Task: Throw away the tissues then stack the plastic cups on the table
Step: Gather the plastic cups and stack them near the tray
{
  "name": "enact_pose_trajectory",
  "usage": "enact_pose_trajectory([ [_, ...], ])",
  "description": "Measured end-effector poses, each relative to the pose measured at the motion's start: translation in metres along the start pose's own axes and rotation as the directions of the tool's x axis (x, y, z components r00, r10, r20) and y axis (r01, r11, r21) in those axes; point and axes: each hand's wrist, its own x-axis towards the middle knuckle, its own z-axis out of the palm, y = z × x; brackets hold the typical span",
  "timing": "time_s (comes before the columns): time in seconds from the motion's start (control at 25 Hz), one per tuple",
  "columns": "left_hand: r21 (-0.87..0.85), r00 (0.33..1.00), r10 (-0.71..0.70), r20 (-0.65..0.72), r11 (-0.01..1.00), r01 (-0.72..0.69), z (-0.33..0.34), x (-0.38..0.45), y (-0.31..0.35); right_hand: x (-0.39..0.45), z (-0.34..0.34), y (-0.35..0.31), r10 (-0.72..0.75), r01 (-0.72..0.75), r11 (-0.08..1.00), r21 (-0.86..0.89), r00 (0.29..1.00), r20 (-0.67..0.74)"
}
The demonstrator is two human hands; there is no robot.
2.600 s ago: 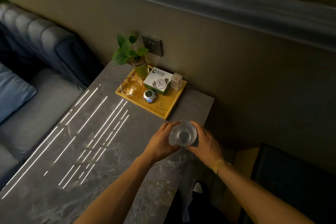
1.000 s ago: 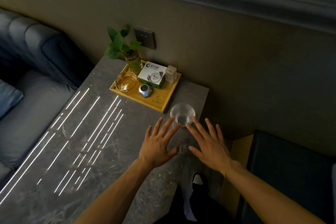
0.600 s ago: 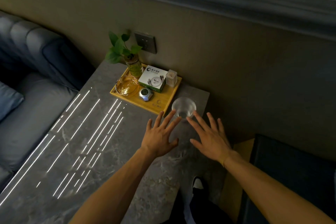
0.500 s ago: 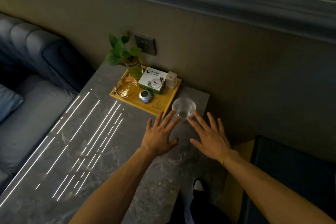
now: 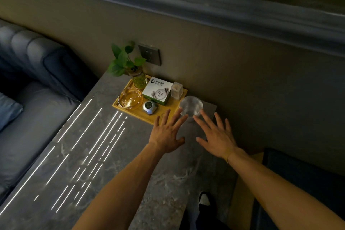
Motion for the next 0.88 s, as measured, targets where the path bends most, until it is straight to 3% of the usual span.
enact_pose_trajectory([
  [0.88,0.090,0.998,-0.024,0.064,0.996,0.018,-0.020,0.054,-0.012,0.043,-0.027,0.007,0.041,-0.041,0.999,-0.019,0.999,0.033],
])
